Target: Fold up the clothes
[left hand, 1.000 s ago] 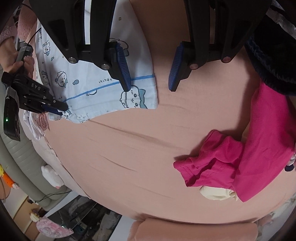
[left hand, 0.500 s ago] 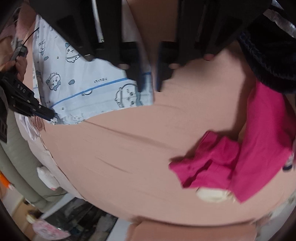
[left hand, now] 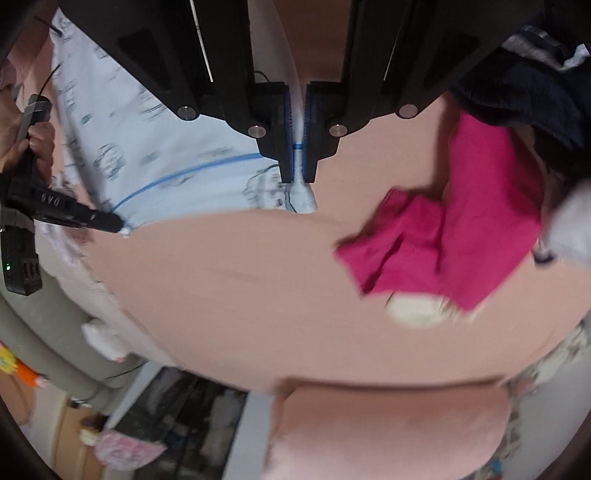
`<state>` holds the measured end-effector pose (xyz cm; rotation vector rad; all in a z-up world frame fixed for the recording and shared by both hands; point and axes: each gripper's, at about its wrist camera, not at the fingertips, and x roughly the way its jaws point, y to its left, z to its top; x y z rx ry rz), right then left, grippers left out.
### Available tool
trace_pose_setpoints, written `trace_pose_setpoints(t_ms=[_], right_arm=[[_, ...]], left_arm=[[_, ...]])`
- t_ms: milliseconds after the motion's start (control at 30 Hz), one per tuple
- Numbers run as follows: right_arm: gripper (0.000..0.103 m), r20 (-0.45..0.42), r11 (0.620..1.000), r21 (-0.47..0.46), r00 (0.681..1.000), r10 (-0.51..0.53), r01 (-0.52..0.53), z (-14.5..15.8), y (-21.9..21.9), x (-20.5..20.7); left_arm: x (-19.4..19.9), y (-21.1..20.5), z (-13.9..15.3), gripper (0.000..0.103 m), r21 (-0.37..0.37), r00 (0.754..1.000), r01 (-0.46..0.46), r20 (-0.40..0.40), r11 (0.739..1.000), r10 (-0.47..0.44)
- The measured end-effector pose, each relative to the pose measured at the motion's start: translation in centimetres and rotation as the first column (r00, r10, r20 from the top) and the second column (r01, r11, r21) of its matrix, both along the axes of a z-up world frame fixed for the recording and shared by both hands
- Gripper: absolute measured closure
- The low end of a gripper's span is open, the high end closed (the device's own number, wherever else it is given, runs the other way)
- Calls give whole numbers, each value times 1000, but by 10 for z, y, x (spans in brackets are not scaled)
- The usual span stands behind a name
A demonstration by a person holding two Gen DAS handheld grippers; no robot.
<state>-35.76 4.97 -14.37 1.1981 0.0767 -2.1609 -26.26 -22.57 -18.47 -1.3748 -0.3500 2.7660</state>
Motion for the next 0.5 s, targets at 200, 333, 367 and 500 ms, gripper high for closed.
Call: trace_pose_setpoints(t_ms=[200, 333, 367, 500], right_arm=[[98, 102, 995, 29, 990, -93, 91, -38, -7, -30], [95, 80, 995, 80, 994, -74, 67, -33, -17, -29], [85, 85, 994, 91, 994, -71, 63, -32, -18, -28], [69, 79, 991, 53, 988, -130, 126, -18, -3, -16]], left_arm=[[-4, -12, -23, 86, 29, 996, -46, 83, 999, 43], [-8, 1, -21, 82, 44, 996, 9, 90, 999, -13], [-11, 7, -22, 82, -4, 995, 11, 97, 1000, -11], [-14, 15, -16, 77, -141, 995, 5, 104, 990, 10]])
